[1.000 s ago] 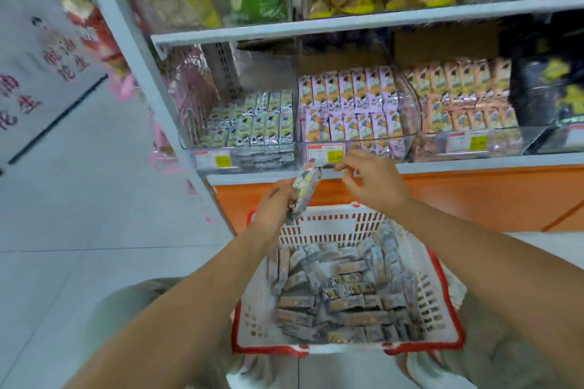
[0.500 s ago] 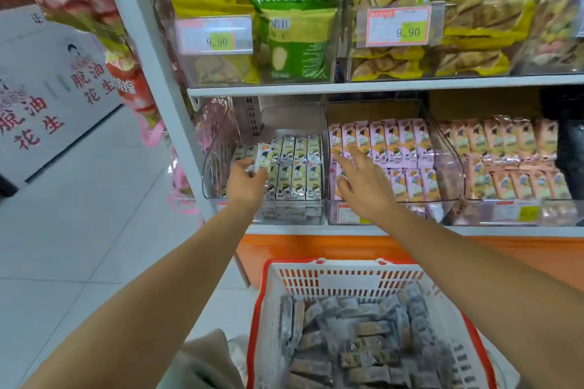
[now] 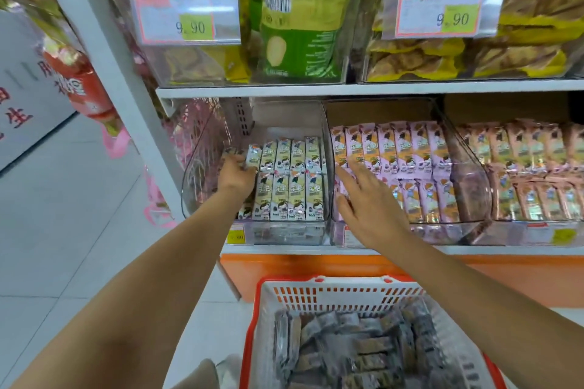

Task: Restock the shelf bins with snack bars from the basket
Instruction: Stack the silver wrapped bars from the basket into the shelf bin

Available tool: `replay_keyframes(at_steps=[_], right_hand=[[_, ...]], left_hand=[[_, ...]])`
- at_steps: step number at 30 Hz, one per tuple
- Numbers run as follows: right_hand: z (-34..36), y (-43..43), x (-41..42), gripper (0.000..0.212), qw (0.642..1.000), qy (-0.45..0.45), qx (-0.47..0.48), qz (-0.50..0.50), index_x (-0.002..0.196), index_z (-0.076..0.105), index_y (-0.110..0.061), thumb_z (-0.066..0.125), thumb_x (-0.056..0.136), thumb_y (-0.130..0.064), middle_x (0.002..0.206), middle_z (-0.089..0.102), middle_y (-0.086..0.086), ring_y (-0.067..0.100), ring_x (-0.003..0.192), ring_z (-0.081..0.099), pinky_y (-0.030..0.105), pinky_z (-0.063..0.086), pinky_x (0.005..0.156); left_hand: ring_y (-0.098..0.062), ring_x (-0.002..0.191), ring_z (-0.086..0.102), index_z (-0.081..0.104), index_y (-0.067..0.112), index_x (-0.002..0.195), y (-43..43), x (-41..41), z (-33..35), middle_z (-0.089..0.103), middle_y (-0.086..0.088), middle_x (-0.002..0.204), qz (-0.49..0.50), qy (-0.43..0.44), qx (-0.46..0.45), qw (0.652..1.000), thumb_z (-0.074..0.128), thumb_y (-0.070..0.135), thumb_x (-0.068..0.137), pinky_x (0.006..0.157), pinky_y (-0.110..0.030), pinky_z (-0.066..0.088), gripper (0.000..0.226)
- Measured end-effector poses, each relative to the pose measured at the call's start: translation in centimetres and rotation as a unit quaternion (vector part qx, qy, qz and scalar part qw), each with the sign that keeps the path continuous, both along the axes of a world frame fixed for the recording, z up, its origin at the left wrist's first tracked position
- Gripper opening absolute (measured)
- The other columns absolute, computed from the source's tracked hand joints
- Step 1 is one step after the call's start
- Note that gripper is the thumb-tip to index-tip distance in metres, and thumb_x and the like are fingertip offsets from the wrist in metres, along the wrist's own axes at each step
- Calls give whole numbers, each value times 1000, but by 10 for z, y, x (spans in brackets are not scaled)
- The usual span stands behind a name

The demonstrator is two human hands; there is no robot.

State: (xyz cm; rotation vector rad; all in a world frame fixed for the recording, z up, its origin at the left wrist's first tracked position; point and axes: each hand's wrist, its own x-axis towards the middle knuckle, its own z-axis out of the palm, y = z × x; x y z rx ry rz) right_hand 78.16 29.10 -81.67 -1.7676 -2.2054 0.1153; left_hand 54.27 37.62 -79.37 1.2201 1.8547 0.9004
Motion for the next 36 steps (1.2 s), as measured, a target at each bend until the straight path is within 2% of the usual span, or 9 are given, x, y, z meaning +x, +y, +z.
replay_keyframes(at_steps=[4, 8, 14, 21, 24, 26, 29, 33, 36], right_hand=[[1, -1, -1, 52, 1000, 1, 5, -1, 153, 20, -24, 26, 104, -38, 162, 12, 5, 21, 150, 11, 44, 21, 118], [-1, 0, -1, 54, 1000, -4, 4, -3, 154, 19, -24, 20, 103, -41, 162, 12, 5, 21, 150, 10, 44, 21, 119], [-2, 0, -1, 61, 1000, -5, 8, -9, 154, 19, -25, 12, 98, -48, 162, 13, 4, 20, 150, 11, 44, 23, 119], [-2, -1, -3, 67, 1000, -12, 8, -12, 154, 19, -25, 5, 94, -51, 162, 14, 4, 20, 149, 13, 44, 24, 118], [-2, -1, -2, 66, 1000, -20, 13, -10, 153, 21, -25, 7, 94, -50, 161, 17, 5, 21, 149, 16, 44, 26, 117], [-2, 0, -2, 65, 1000, -19, 15, -10, 153, 22, -25, 8, 94, -50, 161, 18, 5, 21, 148, 17, 44, 29, 116], [-2, -1, -2, 58, 1000, -7, 22, -11, 154, 21, -23, 20, 99, -44, 162, 16, 5, 21, 149, 16, 43, 25, 117], [1, -9, 2, 54, 997, 50, 65, 11, 154, 24, -19, 35, 102, -28, 161, 20, 4, 20, 148, 17, 43, 18, 121], [-3, -32, 15, 51, 985, 129, 105, 43, 148, 36, -15, 37, 98, -22, 157, 30, 2, 17, 145, 25, 38, 20, 119]], left_hand=[[-35, 124, 48, 43, 8, 139, -3, -3, -3, 42, -15, 144, -29, 71, -5, 997, 46, 10, 100, 105, -37, 40, 39], [-39, 135, 27, 40, 16, 146, -10, -5, -4, 28, -22, 146, -43, 183, 13, 982, 44, 11, 100, 112, -40, 26, 46], [-43, 112, 55, 44, 11, 141, -19, 0, -5, 47, -23, 136, -79, 182, 39, 979, 38, 1, 98, 91, -46, 48, 45], [-43, 93, 62, 30, 12, 150, -18, 1, -4, 52, -23, 135, -100, 178, 20, 979, 33, 1, 99, 71, -45, 50, 52], [-45, 98, 60, 30, 11, 149, -17, 1, -2, 55, -26, 130, -112, 168, 12, 979, 32, 0, 99, 74, -49, 48, 52], [-46, 120, 50, 35, 8, 147, -19, 1, -2, 45, -23, 141, -115, 171, 27, 978, 35, 1, 98, 94, -52, 46, 49], [-34, 133, 36, 48, 6, 138, -36, 7, -3, 38, -17, 145, -75, 212, 133, 965, 41, 3, 96, 111, -44, 32, 43], [-30, 111, 42, 58, 9, 117, -87, 32, 3, 48, -14, 118, -54, 252, 336, 906, 49, 0, 86, 90, -38, 38, 34], [-26, 98, 42, 58, 10, 105, -126, 55, -8, 47, -11, 104, -112, 257, 399, 873, 47, 1, 81, 80, -33, 34, 28]])
